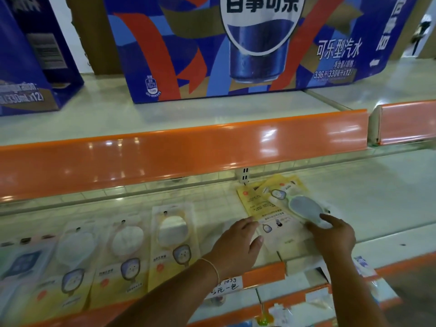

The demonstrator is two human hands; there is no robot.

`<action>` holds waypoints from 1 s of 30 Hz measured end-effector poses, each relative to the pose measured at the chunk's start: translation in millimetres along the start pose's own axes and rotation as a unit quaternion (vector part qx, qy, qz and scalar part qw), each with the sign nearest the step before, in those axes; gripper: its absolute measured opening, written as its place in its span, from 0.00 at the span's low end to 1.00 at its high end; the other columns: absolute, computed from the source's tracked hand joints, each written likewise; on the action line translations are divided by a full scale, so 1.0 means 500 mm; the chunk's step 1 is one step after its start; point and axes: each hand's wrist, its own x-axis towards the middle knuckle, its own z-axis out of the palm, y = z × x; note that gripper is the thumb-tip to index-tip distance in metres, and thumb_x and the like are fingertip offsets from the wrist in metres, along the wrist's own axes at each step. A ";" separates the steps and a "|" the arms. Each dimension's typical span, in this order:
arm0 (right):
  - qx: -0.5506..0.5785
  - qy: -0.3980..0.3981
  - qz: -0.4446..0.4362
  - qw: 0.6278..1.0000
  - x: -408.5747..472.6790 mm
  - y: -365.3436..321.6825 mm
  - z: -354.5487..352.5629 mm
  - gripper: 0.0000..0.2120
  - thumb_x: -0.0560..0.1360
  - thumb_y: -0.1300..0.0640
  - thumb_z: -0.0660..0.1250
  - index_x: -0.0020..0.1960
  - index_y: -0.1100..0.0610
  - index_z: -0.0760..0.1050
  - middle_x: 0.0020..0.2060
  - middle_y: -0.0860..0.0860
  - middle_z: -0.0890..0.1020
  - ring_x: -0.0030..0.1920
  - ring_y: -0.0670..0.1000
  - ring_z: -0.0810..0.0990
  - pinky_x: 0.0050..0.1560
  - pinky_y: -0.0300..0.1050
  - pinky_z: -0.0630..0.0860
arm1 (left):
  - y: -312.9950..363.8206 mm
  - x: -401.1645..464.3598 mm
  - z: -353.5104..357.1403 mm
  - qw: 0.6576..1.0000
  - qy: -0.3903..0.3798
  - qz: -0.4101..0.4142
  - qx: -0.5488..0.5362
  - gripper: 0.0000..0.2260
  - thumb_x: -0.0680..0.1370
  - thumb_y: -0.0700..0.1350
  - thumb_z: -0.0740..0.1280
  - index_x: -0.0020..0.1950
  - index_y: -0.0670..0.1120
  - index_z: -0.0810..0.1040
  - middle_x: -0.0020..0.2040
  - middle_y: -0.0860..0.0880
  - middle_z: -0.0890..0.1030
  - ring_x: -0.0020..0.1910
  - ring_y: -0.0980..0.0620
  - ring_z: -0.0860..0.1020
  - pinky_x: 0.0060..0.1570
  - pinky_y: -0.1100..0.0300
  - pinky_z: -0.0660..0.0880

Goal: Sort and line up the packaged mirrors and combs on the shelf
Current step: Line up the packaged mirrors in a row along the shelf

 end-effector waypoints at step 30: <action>0.195 0.187 0.100 0.958 -0.010 -0.046 -0.048 0.17 0.78 0.50 0.58 0.57 0.60 0.78 0.50 0.58 0.81 0.51 0.59 0.80 0.55 0.49 0.76 | -0.071 -0.086 -0.041 0.999 0.042 -0.019 -0.012 0.24 0.82 0.56 0.52 0.75 0.47 0.61 0.77 0.49 0.58 0.75 0.52 0.56 0.73 0.56 0.57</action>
